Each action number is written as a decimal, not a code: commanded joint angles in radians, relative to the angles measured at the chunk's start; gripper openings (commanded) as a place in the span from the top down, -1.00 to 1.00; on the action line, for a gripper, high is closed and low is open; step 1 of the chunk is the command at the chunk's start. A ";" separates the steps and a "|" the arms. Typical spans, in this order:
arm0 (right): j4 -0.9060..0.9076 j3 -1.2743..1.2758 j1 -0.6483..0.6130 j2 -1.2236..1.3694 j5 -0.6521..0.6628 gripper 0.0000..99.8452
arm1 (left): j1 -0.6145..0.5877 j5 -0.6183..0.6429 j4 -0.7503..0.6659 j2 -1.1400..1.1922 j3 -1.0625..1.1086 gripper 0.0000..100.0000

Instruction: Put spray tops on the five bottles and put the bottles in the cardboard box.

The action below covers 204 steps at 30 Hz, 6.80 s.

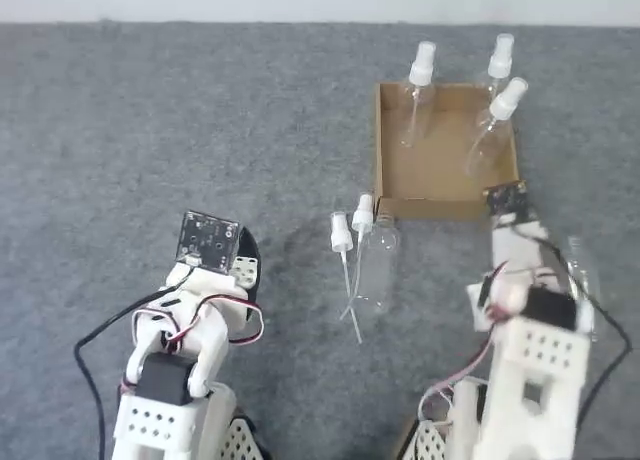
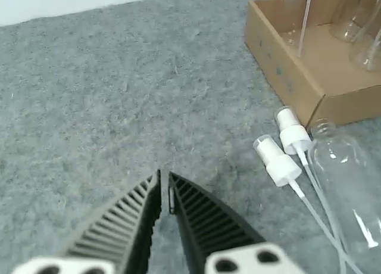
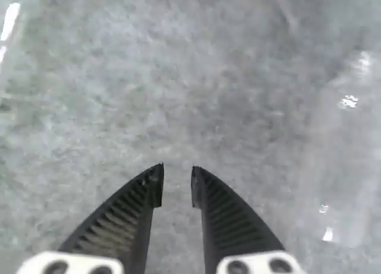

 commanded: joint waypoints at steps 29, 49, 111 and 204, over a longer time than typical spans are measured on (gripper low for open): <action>-0.188 0.321 -0.002 -0.278 -0.101 0.94 | -0.006 -0.012 -0.025 -0.014 0.028 0.98; -0.183 0.319 -0.001 -0.278 -0.098 0.94 | -0.005 -0.012 -0.021 -0.014 0.030 0.98; -0.067 -0.982 0.357 1.213 0.209 0.49 | -0.002 -0.014 -0.026 -0.014 0.047 0.98; -0.068 -0.890 0.424 1.253 0.322 0.94 | 0.229 0.189 -0.026 1.843 -1.213 0.69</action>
